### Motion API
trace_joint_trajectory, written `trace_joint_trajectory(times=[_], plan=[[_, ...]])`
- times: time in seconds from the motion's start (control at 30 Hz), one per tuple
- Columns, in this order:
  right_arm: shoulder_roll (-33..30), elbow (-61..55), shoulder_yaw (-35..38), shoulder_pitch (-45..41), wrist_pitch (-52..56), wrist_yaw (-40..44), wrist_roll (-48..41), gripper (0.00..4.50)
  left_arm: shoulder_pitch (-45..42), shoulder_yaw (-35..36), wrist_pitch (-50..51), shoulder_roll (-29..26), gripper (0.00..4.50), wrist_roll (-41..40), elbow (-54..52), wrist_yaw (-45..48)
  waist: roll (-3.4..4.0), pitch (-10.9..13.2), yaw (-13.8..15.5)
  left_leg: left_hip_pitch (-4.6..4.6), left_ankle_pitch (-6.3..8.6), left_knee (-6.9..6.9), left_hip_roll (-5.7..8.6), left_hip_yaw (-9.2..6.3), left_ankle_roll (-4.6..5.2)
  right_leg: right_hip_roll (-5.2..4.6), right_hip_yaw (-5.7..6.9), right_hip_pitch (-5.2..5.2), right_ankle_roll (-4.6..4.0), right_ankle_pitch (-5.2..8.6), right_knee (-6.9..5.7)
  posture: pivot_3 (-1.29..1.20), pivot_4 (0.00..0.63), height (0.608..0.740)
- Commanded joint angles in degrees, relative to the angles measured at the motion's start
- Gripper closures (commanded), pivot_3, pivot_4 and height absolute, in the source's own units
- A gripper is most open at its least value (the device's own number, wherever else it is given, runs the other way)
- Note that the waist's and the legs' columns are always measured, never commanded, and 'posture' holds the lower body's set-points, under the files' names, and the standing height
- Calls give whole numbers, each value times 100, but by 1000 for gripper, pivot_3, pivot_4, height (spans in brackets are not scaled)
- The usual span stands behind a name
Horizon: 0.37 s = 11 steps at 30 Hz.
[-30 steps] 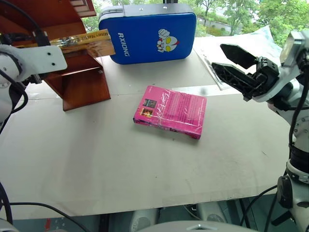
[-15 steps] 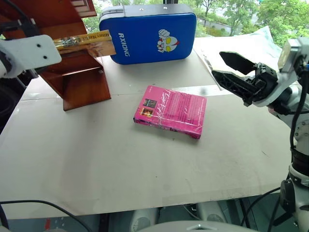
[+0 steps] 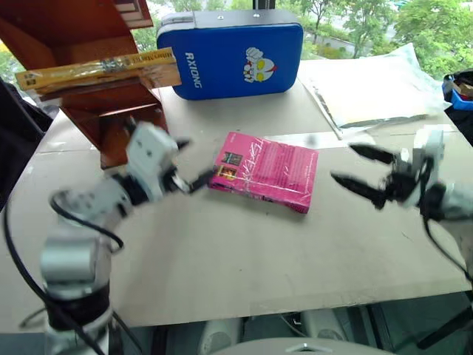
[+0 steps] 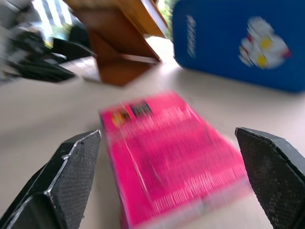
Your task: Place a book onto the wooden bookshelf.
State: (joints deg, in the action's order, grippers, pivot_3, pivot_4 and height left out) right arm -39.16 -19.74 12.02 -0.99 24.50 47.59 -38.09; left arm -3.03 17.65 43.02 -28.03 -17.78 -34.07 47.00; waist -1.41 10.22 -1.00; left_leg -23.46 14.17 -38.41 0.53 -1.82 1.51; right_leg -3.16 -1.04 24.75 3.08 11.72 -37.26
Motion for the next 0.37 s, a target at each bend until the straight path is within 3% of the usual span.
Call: trace_joint_trajectory(times=[0.03,0.17,0.37], plan=[[126,297,144,773,-1246,246,830,0,964,-31,-1212,475,65,76,39,-306,5,-2,30,1,0,-1,-1,-2,0,1,2,1,-2,0,-5,0,150,740],[312,1067,166,1646,-2330,395,1455,0,2218,-185,-1998,808,65,395,524,-613,20,-17,27,154,9,24,-12,5,8,3,1,-152,1,36,48,0,150,740],[559,1488,385,2017,-2875,505,1348,0,2776,-409,-2511,714,65,345,571,-595,49,-37,8,162,28,16,-16,20,-19,-44,-2,-157,3,37,48,0,150,740]])
